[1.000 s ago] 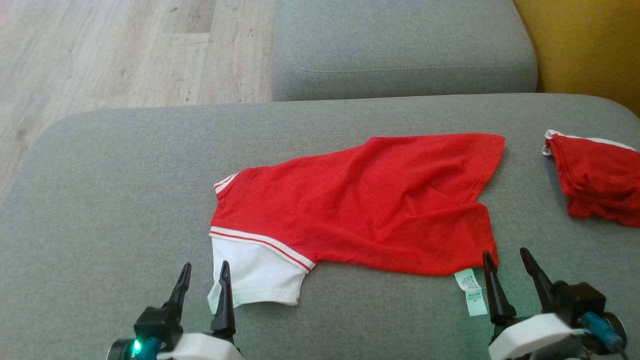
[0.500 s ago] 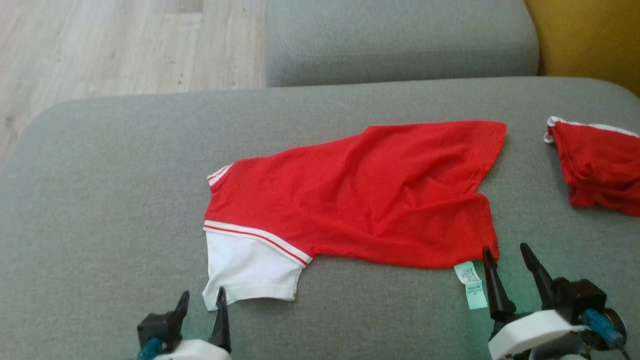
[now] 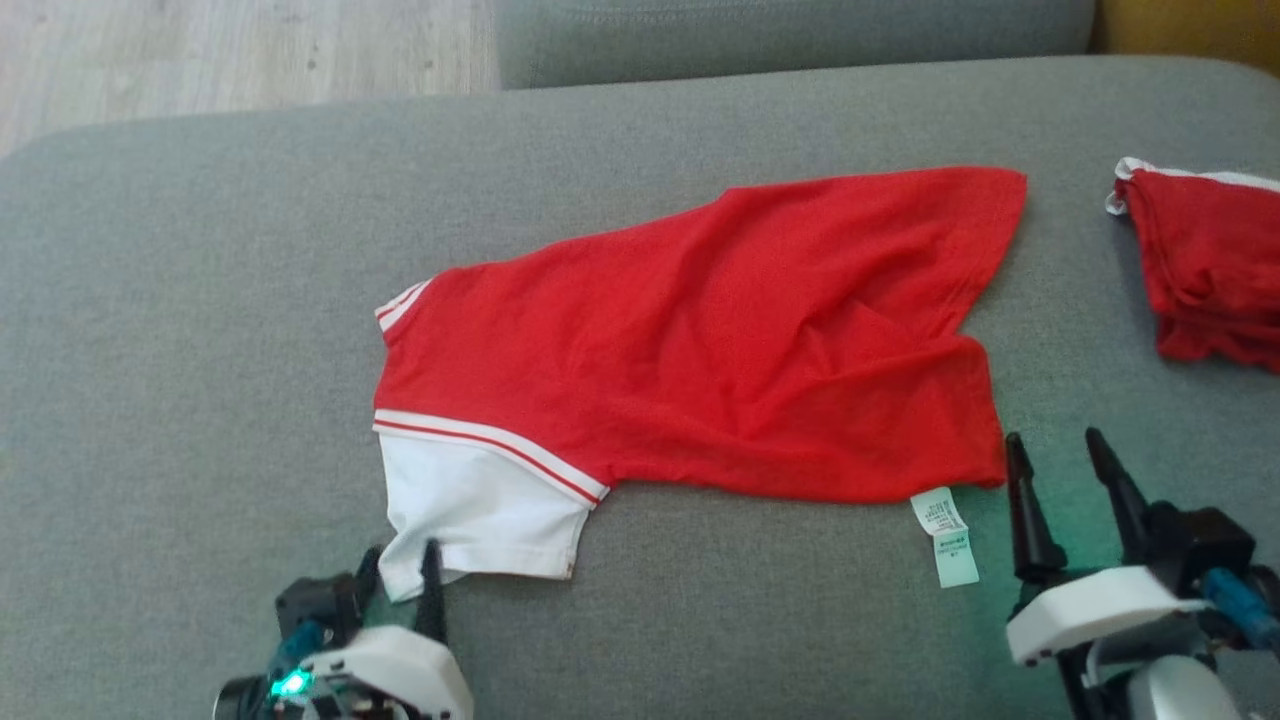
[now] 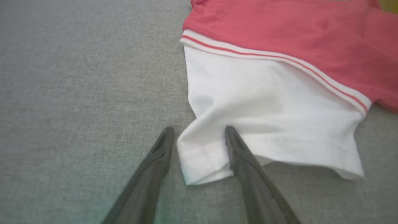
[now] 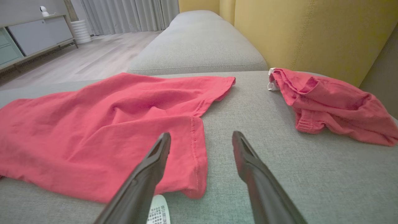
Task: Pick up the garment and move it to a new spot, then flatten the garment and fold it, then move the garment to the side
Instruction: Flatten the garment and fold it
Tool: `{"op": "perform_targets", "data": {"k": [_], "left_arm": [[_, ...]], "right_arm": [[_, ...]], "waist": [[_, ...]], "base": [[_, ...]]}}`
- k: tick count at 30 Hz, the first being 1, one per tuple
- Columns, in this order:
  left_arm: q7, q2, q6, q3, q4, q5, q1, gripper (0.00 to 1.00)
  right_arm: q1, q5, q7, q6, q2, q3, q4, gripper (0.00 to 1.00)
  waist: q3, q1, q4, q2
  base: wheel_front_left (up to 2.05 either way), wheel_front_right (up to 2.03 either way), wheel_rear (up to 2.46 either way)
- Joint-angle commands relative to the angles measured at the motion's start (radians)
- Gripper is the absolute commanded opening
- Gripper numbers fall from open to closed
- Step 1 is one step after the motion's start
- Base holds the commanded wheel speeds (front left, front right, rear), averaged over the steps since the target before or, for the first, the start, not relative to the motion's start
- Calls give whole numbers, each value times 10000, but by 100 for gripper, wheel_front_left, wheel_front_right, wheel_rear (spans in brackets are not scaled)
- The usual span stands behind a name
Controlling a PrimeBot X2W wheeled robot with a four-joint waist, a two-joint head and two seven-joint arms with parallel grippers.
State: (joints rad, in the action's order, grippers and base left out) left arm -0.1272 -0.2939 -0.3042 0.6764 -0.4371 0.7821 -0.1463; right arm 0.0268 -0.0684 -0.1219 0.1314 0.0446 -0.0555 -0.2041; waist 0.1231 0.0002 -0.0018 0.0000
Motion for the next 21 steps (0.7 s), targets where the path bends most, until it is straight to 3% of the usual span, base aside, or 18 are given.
{"op": "perform_targets", "data": {"k": [1,3,4,9,19,20,21], "left_arm": [[76,-4,128,-248,3,72,-348,46],[64,96,248,-201,-112,106,-421,7],[36,126,276,-180,-154,98,-448,0],[-201,151,341,-125,-151,-16,-572,0],[-659,-140,28,-269,733,-269,-555,0],[-670,-168,-5,-275,826,-280,-531,0],[-683,-195,-34,-282,920,-290,-505,0]], "right_arm": [[-490,112,25,-7,56,81,242,100],[-594,244,125,-7,56,-151,79,100],[-656,348,202,-7,56,-246,-34,100],[-1036,647,641,-7,56,-472,-888,100],[-1673,977,1222,-7,56,-73,-2902,99],[-1697,960,1287,-7,56,-34,-3080,77],[-1714,907,1347,-7,56,17,-3243,48]], "waist": [[106,-2,-17,0],[163,-2,9,0],[184,-2,26,0],[209,-2,197,0],[83,-2,519,0],[57,-2,535,0],[25,-2,546,0]], "base": [[0,0,0],[0,0,0],[0,0,0],[0,0,0],[0,0,0],[0,0,0],[0,0,0]]}}
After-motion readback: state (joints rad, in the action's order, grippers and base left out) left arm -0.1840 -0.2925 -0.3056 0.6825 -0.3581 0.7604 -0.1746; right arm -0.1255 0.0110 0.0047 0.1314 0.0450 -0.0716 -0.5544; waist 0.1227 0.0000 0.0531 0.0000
